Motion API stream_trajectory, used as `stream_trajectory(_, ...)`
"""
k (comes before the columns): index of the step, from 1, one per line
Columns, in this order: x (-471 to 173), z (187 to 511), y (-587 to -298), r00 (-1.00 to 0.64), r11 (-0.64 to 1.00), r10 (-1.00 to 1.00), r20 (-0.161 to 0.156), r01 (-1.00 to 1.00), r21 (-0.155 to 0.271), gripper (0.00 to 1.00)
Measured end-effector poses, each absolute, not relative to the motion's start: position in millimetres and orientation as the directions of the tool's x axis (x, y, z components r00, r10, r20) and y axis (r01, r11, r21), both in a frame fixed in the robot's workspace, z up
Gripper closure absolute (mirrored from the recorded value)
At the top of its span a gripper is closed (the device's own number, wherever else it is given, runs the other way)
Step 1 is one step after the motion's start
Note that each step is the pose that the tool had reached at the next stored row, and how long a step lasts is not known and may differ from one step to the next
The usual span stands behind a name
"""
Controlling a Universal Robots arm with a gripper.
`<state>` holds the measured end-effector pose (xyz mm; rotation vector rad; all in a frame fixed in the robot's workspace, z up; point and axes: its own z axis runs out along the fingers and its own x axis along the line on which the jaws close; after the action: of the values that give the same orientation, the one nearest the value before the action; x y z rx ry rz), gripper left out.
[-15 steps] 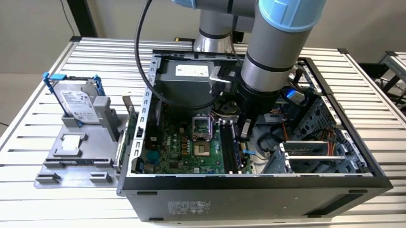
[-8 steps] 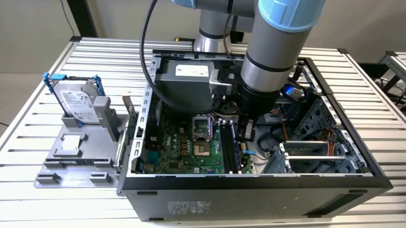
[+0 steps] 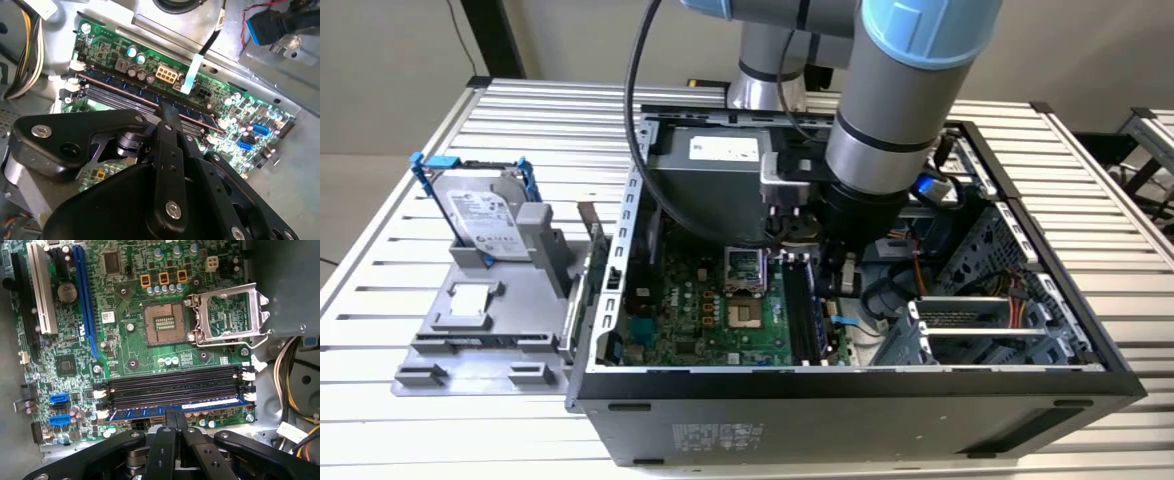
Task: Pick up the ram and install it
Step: 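Press down the ram until it locks into place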
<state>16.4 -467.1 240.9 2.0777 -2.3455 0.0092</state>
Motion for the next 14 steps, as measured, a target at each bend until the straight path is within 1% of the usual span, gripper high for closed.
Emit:
stream_trajectory(5,14.0,240.3,-466.8,-0.082,0.082,-0.997,0.01,-0.997,0.001,1.0)
stream_trajectory(14,15.5,240.1,-466.5,-0.079,0.079,-0.997,0.015,-0.997,0.0,1.0)
